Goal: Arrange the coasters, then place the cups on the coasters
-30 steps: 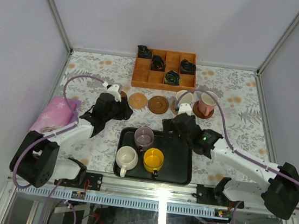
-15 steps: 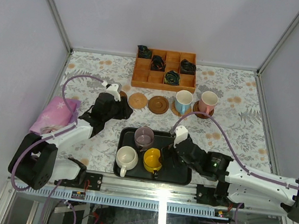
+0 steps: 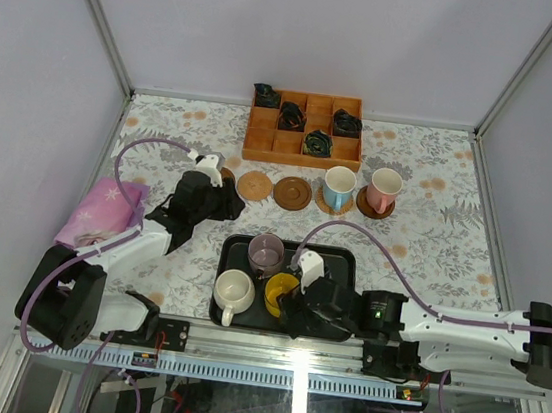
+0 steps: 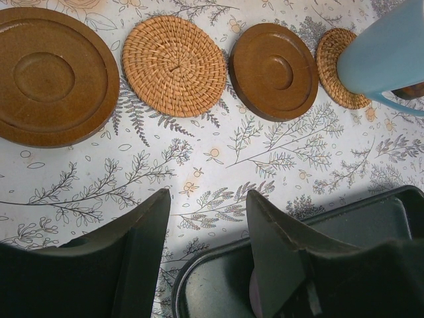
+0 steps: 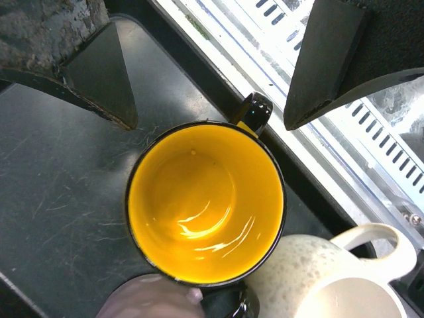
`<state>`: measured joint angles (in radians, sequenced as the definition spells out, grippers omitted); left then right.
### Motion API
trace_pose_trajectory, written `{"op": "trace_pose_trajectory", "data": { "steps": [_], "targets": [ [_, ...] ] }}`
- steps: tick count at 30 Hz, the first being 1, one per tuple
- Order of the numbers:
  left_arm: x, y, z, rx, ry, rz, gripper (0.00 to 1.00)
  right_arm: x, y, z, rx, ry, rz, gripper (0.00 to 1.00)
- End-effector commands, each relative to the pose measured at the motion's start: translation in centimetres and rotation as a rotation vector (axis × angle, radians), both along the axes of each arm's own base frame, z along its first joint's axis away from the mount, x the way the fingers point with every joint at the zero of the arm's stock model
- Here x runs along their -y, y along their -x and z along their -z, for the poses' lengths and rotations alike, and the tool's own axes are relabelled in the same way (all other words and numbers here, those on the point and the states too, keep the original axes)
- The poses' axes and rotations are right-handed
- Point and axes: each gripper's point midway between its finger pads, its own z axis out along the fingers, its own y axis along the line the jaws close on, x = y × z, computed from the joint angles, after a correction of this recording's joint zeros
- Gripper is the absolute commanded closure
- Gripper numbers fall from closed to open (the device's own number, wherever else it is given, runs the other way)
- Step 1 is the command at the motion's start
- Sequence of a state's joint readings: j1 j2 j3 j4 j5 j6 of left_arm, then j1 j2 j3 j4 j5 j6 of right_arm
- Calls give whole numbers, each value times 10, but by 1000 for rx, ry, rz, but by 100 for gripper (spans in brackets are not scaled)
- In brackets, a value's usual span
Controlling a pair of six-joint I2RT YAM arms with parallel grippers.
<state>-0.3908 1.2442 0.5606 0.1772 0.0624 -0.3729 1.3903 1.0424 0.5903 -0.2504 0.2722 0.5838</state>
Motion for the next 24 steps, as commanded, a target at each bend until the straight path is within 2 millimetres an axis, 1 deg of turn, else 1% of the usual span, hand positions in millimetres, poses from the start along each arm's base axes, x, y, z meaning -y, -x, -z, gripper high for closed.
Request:
{"op": "trace_pose_trajectory", "data": {
  "steps": [1, 5, 9, 13, 14, 16, 20, 22, 24],
  "targets": [
    [-2, -6, -12, 32, 13, -20, 50, -15, 0, -13, 16, -14, 52, 1],
    [-1, -4, -12, 35, 24, -20, 50, -12, 0, -2, 30, 68, 93, 1],
    [0, -2, -12, 34, 32, -16, 50, -9, -4, 9, 44, 126, 146, 1],
    [0, -3, -11, 32, 37, -14, 50, -8, -11, 11, 66, 149, 191, 1],
    [1, -2, -11, 31, 36, -11, 50, -8, -12, 10, 71, 152, 199, 3],
    [1, -2, -10, 30, 39, -12, 50, -5, -13, 10, 73, 168, 214, 13],
    [1, -2, -8, 24, 42, -12, 50, -3, -13, 12, 68, 187, 231, 39],
    [2, -1, -6, 19, 42, -11, 50, -2, -12, 15, 58, 190, 235, 50],
    [2, -1, -5, 16, 42, -11, 50, -2, -10, 15, 51, 188, 233, 54]
  ]
}}
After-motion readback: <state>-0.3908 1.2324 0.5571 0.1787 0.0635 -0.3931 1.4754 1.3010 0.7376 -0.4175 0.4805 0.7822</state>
